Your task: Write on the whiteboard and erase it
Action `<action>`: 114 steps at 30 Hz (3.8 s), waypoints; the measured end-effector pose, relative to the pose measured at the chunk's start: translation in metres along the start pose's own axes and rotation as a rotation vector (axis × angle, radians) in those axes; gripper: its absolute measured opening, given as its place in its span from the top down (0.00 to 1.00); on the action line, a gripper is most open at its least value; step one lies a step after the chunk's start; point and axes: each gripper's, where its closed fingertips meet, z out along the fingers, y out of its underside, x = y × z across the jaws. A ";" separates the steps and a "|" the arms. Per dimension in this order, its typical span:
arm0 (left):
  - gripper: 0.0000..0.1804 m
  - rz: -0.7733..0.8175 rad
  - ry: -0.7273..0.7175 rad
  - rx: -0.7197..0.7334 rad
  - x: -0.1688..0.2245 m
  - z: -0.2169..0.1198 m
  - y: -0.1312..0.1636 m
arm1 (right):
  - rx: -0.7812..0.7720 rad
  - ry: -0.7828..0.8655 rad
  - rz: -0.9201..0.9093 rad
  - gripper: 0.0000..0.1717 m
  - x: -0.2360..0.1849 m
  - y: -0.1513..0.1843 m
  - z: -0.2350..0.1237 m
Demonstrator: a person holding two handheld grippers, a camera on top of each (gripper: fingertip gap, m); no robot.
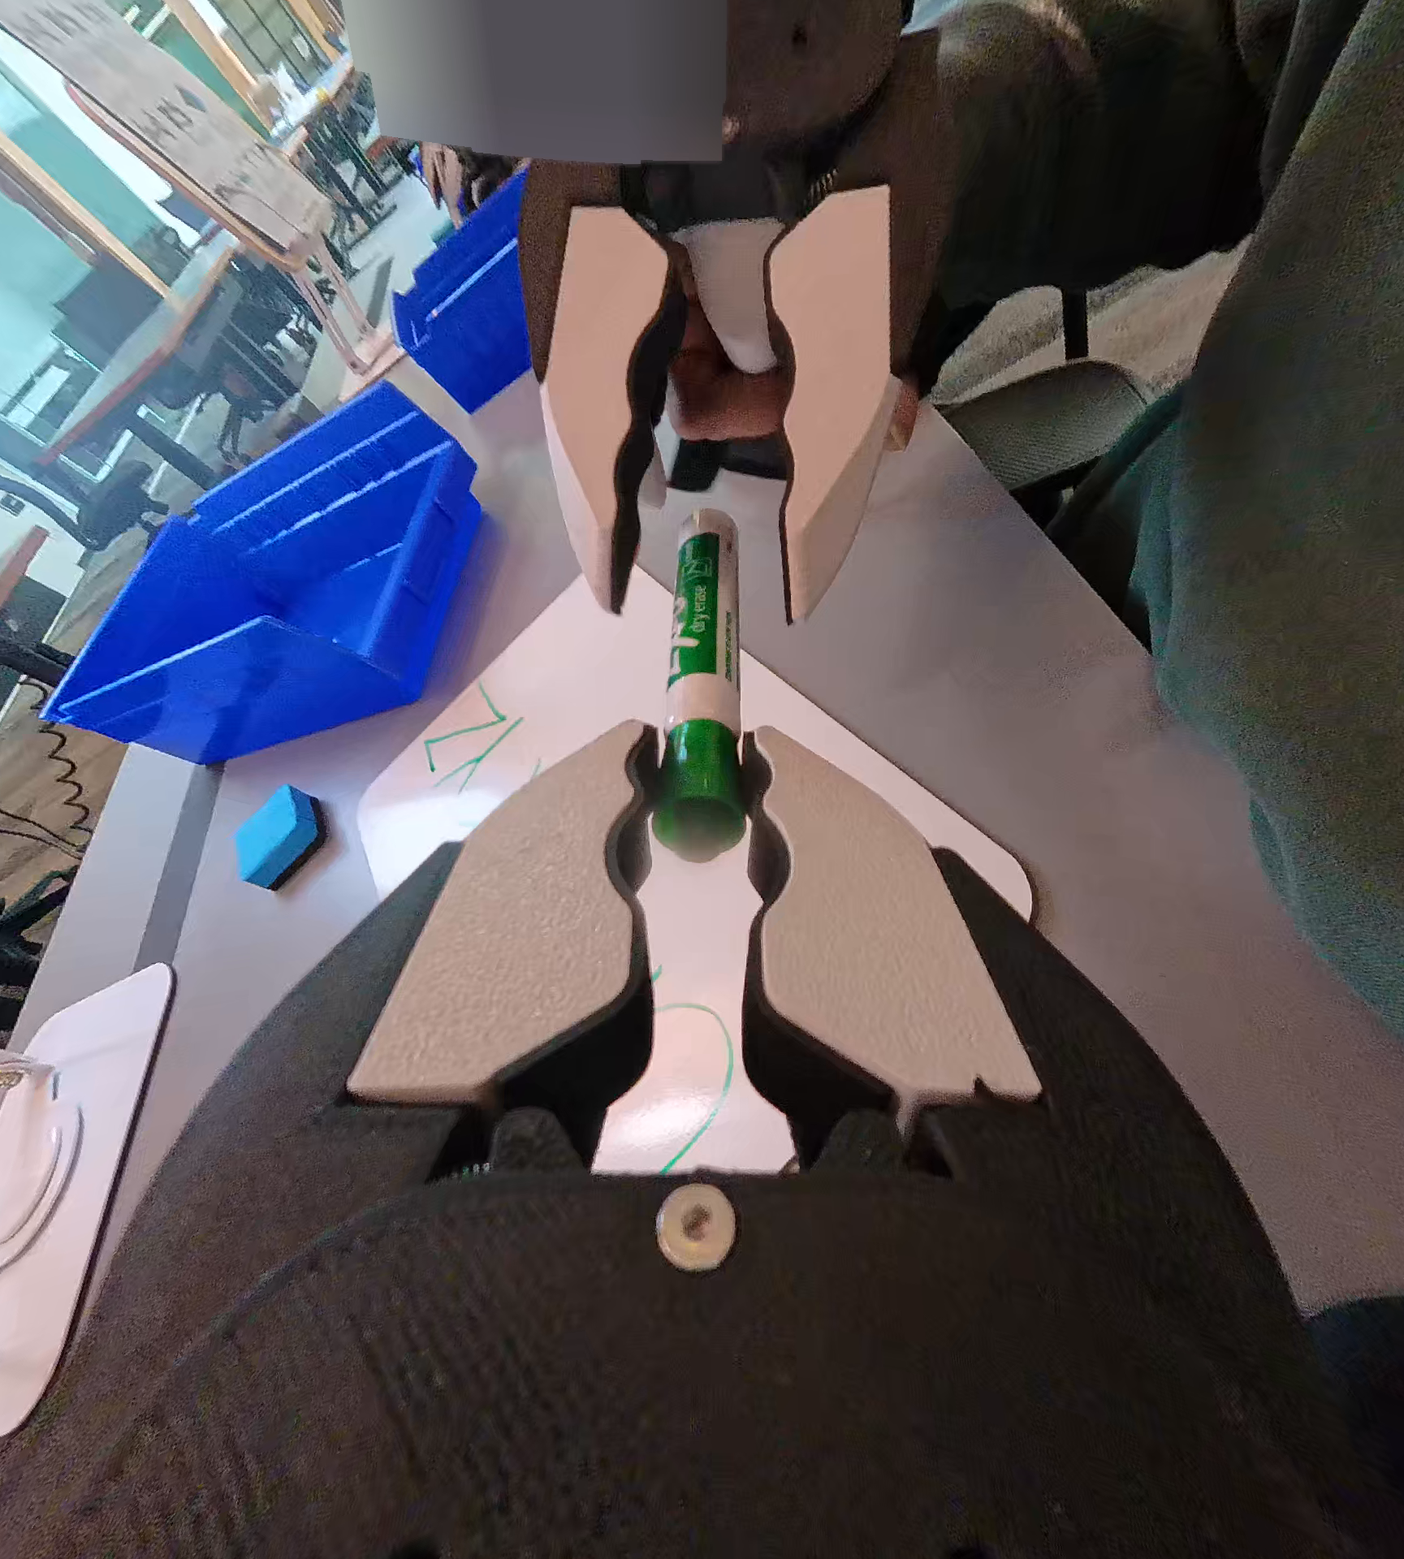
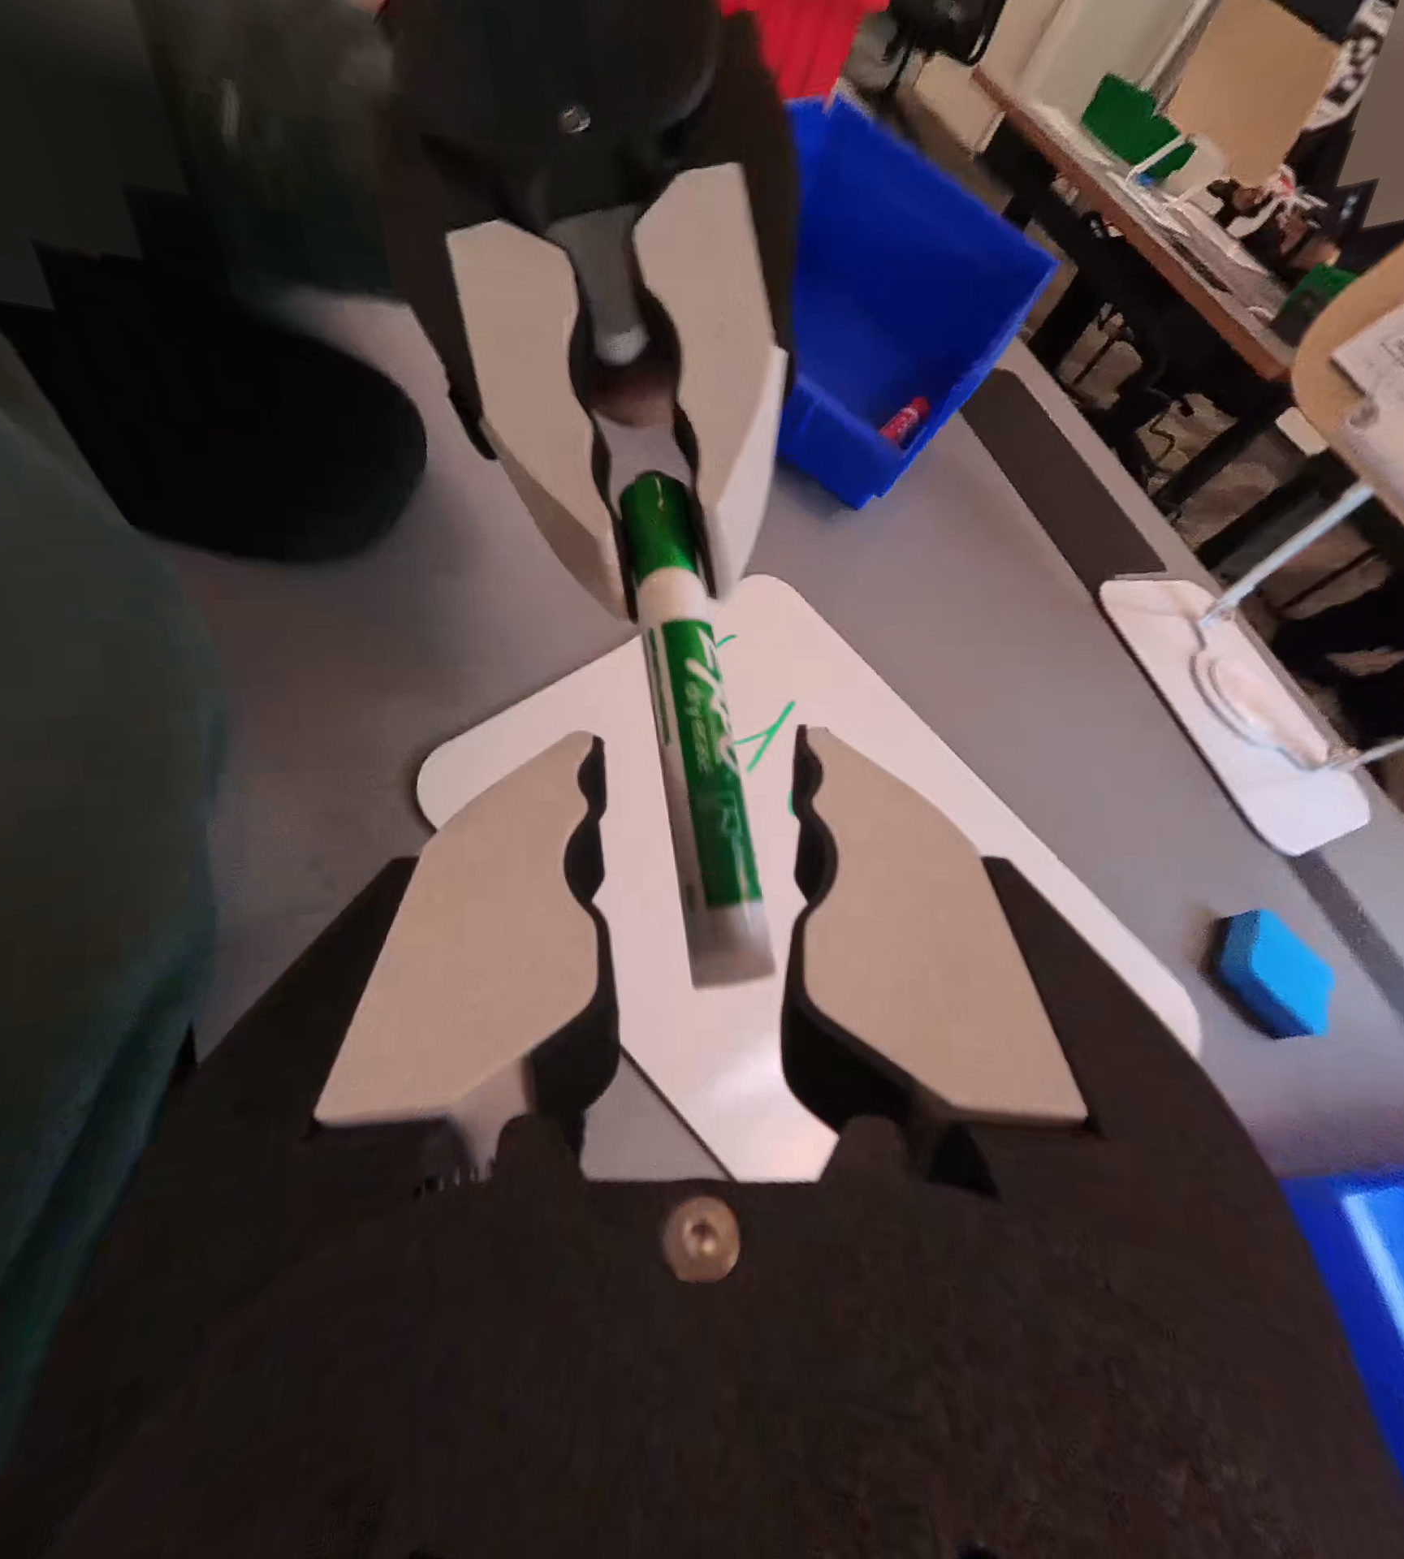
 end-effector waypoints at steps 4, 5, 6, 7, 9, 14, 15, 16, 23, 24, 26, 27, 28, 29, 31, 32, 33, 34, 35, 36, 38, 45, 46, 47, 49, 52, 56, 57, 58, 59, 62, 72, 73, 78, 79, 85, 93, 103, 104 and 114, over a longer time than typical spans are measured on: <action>0.89 0.007 0.001 -0.046 0.005 0.006 0.007 | -0.106 0.002 -0.151 0.90 -0.005 0.012 0.015; 0.89 -0.010 0.003 -0.057 0.005 0.007 0.010 | -0.120 -0.009 -0.144 0.90 -0.005 0.015 0.017; 0.89 -0.055 -0.006 -0.052 0.002 0.008 0.011 | -0.118 -0.017 -0.120 0.90 -0.003 0.016 0.017; 0.88 -0.116 -0.039 -0.027 -0.005 0.008 0.012 | -0.115 -0.013 -0.088 0.90 0.004 0.018 0.015; 0.83 -0.231 -0.107 0.008 -0.026 0.000 0.019 | -0.138 0.052 -0.007 0.90 0.040 0.029 0.005; 0.94 -0.423 -0.107 0.075 -0.034 -0.020 0.043 | -0.240 0.479 0.416 0.90 0.224 0.111 -0.063; 0.94 -0.429 -0.106 0.051 -0.030 -0.020 0.052 | -0.305 0.581 0.498 0.90 0.262 0.141 -0.079; 0.94 -0.431 -0.110 0.030 -0.024 -0.021 0.060 | -0.370 0.668 0.571 0.90 0.294 0.171 -0.094; 0.96 -0.523 -0.111 0.008 0.005 -0.030 0.089 | -0.616 0.936 0.935 0.81 0.365 0.290 -0.113; 0.96 -0.525 -0.117 0.006 0.006 -0.032 0.091 | -0.613 0.972 0.898 0.79 0.370 0.289 -0.113; 0.97 -0.531 -0.127 0.005 0.006 -0.037 0.094 | -0.552 1.037 0.811 0.76 0.380 0.275 -0.113; 0.97 -0.535 -0.131 0.009 0.005 -0.038 0.094 | -0.490 1.055 0.780 0.75 0.384 0.261 -0.112; 0.97 -0.540 -0.134 0.013 0.003 -0.039 0.094 | -0.397 1.056 0.747 0.75 0.387 0.240 -0.108; 0.97 -0.544 -0.138 0.016 0.002 -0.039 0.095 | -0.285 1.040 0.705 0.75 0.388 0.212 -0.103; 0.98 -0.552 -0.149 0.021 -0.001 -0.040 0.096 | -0.106 0.976 0.613 0.75 0.380 0.152 -0.090; 0.98 -0.554 -0.158 0.022 -0.002 -0.040 0.097 | -0.051 0.910 0.577 0.75 0.369 0.125 -0.078; 0.97 -0.556 -0.169 0.023 -0.004 -0.040 0.098 | -0.030 0.824 0.555 0.75 0.353 0.104 -0.061; 0.97 -0.558 -0.183 0.028 -0.006 -0.041 0.098 | -0.038 0.733 0.544 0.74 0.336 0.090 -0.042; 0.97 -0.560 -0.201 0.033 -0.009 -0.043 0.098 | -0.050 0.648 0.530 0.74 0.318 0.079 -0.023; 0.97 -0.561 -0.218 0.038 -0.012 -0.044 0.098 | -0.067 0.579 0.518 0.73 0.301 0.072 -0.004; 0.96 -0.563 -0.244 0.046 -0.017 -0.048 0.098 | -0.113 0.505 0.506 0.69 0.277 0.072 0.027; 0.97 -0.560 -0.242 0.030 -0.018 -0.049 0.106 | -0.335 0.480 0.725 0.64 0.281 0.159 0.087; 0.97 -0.558 -0.239 0.022 -0.017 -0.049 0.108 | -0.350 0.504 0.731 0.64 0.290 0.170 0.084; 0.97 -0.560 -0.236 0.017 -0.016 -0.049 0.109 | -0.355 0.509 0.741 0.64 0.296 0.177 0.083; 0.97 -0.572 -0.230 0.018 -0.017 -0.049 0.110 | -0.345 0.491 0.755 0.64 0.305 0.183 0.081; 0.96 -0.588 -0.230 0.025 -0.018 -0.050 0.110 | -0.361 0.404 0.792 0.59 0.308 0.189 0.086; 0.96 -0.581 -0.235 0.021 -0.018 -0.049 0.111 | -0.437 0.326 0.797 0.54 0.299 0.197 0.102; 0.96 -0.578 -0.235 0.019 -0.018 -0.049 0.110 | -0.469 0.324 0.788 0.54 0.298 0.201 0.105; 0.96 -0.577 -0.233 0.017 -0.017 -0.048 0.110 | -0.504 0.331 0.769 0.56 0.298 0.205 0.107; 0.96 -0.574 -0.231 0.014 -0.016 -0.048 0.110 | -0.524 0.335 0.744 0.64 0.299 0.207 0.108; 0.96 -0.541 -0.222 -0.013 -0.014 -0.046 0.112 | -0.489 0.335 0.685 0.70 0.303 0.197 0.106; 1.00 -0.163 -0.207 -0.227 0.014 -0.025 0.113 | -0.545 0.033 0.495 0.69 0.172 0.160 0.049; 1.00 -0.147 -0.203 -0.218 0.016 -0.022 0.108 | -0.552 0.031 0.492 0.69 0.163 0.163 0.043; 1.00 -0.131 -0.124 -0.261 0.028 0.001 0.090 | -0.553 0.043 0.489 0.67 0.140 0.174 0.017; 1.00 -0.123 -0.112 -0.279 0.029 0.007 0.088 | -0.548 0.041 0.495 0.65 0.137 0.174 0.014; 1.00 -0.140 -0.033 -0.400 0.038 0.047 0.072 | -0.555 0.052 0.465 0.63 0.138 0.170 0.004; 1.00 -0.239 0.130 -0.460 0.062 0.056 0.075 | -0.550 0.063 0.472 0.69 0.139 0.177 0.018; 1.00 -0.196 0.172 -0.450 0.068 0.054 0.074 | -0.606 0.082 0.519 0.70 0.158 0.199 -0.005; 1.00 -0.179 0.167 -0.454 0.067 0.055 0.074 | -0.597 0.099 0.555 0.70 0.169 0.201 0.000; 1.00 -0.169 0.152 -0.452 0.065 0.056 0.075 | -0.669 0.125 0.555 0.70 0.176 0.206 -0.002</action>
